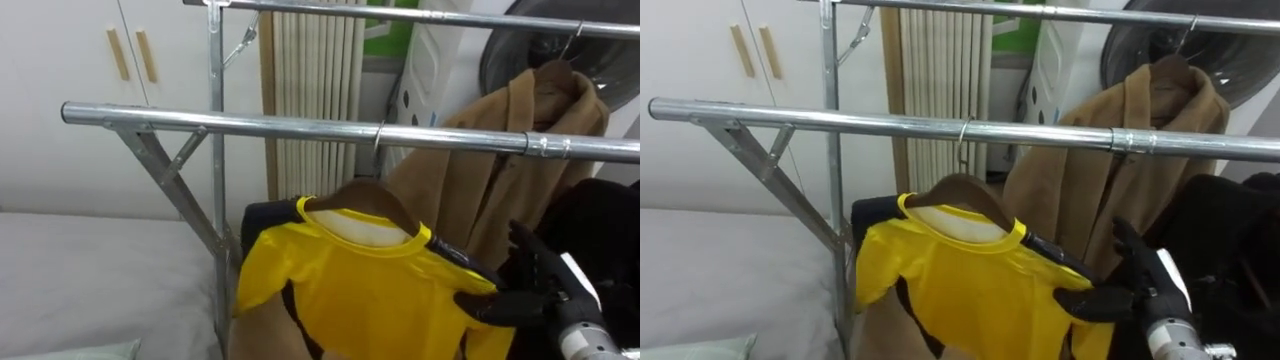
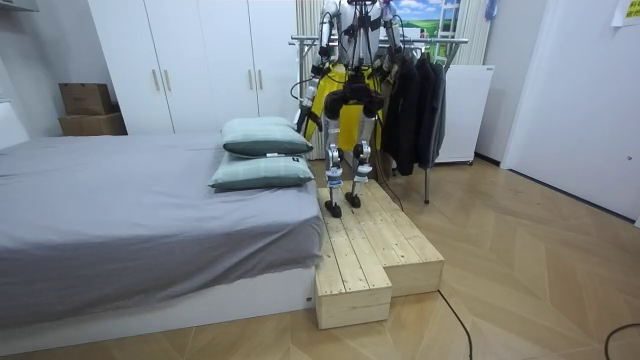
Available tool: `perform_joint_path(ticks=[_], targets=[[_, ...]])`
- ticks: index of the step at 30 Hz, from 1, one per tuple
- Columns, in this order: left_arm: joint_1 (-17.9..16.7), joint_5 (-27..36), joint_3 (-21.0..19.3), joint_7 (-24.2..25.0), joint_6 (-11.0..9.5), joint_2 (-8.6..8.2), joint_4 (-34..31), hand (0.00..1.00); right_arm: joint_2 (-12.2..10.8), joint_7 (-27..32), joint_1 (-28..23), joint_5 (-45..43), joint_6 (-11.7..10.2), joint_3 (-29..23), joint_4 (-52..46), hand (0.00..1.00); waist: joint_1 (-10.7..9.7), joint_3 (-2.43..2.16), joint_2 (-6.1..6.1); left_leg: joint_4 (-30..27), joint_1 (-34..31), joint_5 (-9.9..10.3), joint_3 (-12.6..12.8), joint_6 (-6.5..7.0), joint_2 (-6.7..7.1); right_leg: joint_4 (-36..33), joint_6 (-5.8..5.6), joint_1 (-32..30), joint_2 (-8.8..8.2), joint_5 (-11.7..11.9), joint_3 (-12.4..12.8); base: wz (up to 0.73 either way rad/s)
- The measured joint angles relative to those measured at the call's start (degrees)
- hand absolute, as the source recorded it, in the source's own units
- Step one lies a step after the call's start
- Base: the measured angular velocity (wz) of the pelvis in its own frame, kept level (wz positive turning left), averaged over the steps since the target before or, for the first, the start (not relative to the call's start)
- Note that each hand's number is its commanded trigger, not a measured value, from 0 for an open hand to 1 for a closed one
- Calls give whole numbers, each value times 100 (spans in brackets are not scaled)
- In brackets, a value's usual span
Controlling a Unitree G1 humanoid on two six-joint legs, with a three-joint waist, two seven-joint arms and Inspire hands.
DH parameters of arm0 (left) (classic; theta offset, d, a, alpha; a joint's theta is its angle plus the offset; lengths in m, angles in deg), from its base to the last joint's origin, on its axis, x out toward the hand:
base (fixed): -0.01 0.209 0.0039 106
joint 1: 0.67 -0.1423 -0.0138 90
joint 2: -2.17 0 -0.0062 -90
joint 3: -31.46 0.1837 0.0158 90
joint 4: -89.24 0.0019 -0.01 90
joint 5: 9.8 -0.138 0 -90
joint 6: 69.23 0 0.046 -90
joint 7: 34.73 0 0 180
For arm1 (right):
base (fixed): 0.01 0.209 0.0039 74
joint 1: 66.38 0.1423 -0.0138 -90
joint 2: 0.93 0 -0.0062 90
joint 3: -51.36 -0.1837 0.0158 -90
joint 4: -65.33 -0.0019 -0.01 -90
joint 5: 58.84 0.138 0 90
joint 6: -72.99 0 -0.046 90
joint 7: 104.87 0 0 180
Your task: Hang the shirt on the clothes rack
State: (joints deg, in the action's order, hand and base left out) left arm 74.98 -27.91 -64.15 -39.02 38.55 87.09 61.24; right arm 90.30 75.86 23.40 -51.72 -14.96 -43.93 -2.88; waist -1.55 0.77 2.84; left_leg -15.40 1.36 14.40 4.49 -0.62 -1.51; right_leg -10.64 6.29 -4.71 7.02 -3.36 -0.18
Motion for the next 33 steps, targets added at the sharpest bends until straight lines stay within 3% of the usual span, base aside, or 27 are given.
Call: perform_joint_path(ticks=[4, 14, 17, 23, 33], targets=[[0, -2, 1, 0, -3, -8, 0, 0, -38, -8, -352, -79, -2, -6, 480, 0, -9, 0, -55, 57, 14, 0, 17, 1, 9, -12, -5, -30, 5, -10, 32, -3], [1, -2, -34, 0, -64, -8, 0, 0, -336, -220, -458, -106, -134, 13, 2098, 0, -27, -6, -47, 189, 128, -16, 67, -19, 2, -15, 19, -1, 35, -30, 92, -4], [2, -2, -30, 0, -72, -10, 0, 0, -414, -254, -556, 31, -154, 236, 2501, 0, -1, -6, -47, 179, 145, -21, 67, -23, 3, -6, 18, 11, 42, -38, 114, -2], [12, 6, -28, -40, -198, -81, 120, 0, -587, -401, -620, 236, -291, 460, 3211, 0, 40, 28, -134, 193, 211, -1, 88, 2, 10, -2, 16, 69, 50, -48, 165, -3], [37, 47, -49, -125, -328, -176, 368, 0, -824, -757, -830, 1683, -397, 502, 4642, 0, -44, 14, -248, 279, 233, -4, 94, -3, 8, 11, 4, 59, 56, -51, 163, 0]])
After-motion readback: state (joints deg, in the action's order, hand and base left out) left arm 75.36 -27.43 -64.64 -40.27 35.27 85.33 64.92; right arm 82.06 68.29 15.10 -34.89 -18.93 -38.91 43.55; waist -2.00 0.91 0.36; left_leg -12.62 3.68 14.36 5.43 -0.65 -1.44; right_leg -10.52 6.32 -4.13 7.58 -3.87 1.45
